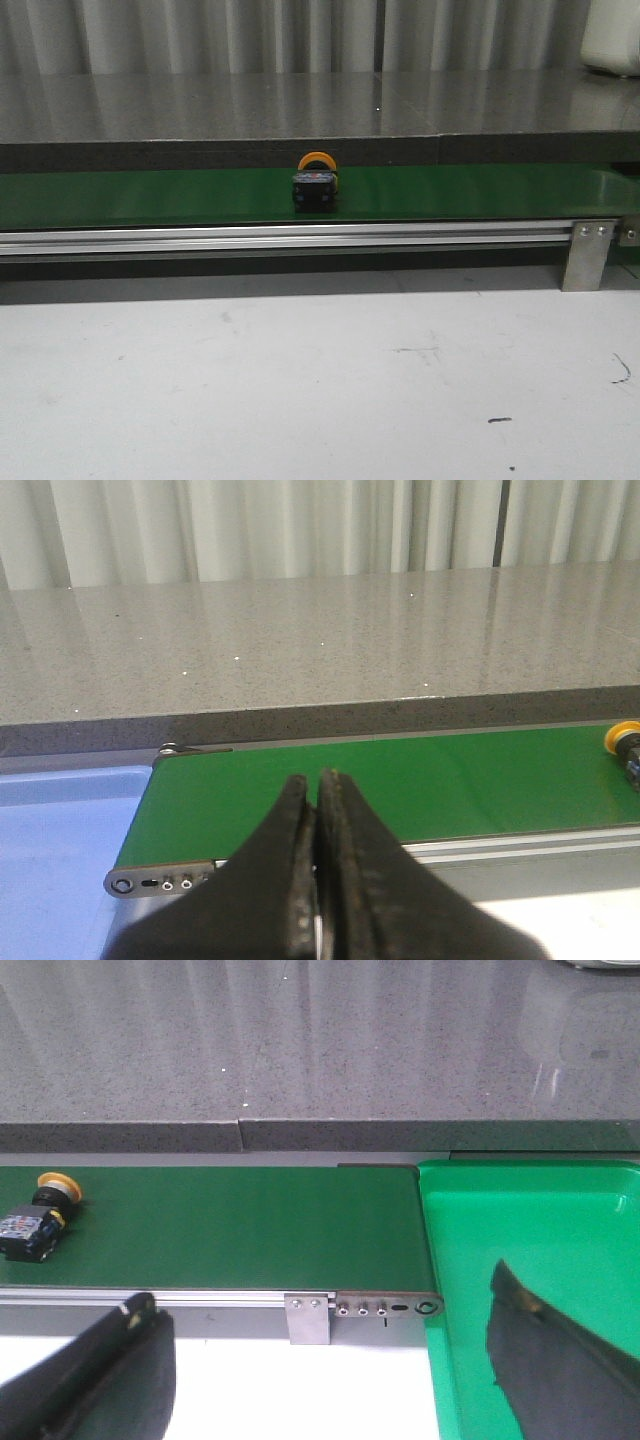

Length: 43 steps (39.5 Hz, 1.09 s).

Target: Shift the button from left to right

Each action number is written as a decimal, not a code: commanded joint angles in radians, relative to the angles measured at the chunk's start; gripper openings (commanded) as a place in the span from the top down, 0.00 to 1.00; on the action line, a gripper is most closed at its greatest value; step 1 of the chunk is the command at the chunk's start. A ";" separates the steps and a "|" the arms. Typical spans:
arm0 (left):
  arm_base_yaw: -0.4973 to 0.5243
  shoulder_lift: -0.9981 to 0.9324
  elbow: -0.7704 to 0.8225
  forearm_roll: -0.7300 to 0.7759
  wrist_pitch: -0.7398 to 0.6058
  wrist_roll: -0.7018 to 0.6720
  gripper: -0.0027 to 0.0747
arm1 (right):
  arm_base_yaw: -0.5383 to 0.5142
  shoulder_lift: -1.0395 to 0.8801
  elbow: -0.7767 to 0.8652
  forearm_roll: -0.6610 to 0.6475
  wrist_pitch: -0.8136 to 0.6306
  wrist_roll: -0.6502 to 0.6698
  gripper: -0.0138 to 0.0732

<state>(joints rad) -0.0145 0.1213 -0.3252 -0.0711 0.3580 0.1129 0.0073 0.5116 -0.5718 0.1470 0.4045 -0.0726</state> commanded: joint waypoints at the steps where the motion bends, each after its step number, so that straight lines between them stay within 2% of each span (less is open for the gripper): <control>1: -0.008 0.011 -0.028 -0.005 -0.082 -0.007 0.99 | 0.001 0.008 -0.037 -0.004 -0.080 -0.003 0.10; 17: -0.008 0.011 -0.028 -0.005 -0.082 -0.007 0.99 | 0.001 0.010 -0.037 -0.004 -0.080 -0.003 0.10; 22: -0.008 0.011 -0.028 -0.005 -0.082 -0.007 0.99 | 0.001 0.066 -0.059 -0.004 -0.074 0.011 0.10; 43: -0.008 0.011 -0.028 -0.005 -0.082 -0.007 0.99 | 0.001 0.670 -0.400 0.026 0.015 0.013 0.10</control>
<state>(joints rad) -0.0145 0.1213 -0.3252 -0.0711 0.3580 0.1129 0.0073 1.1230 -0.8974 0.1565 0.4711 -0.0622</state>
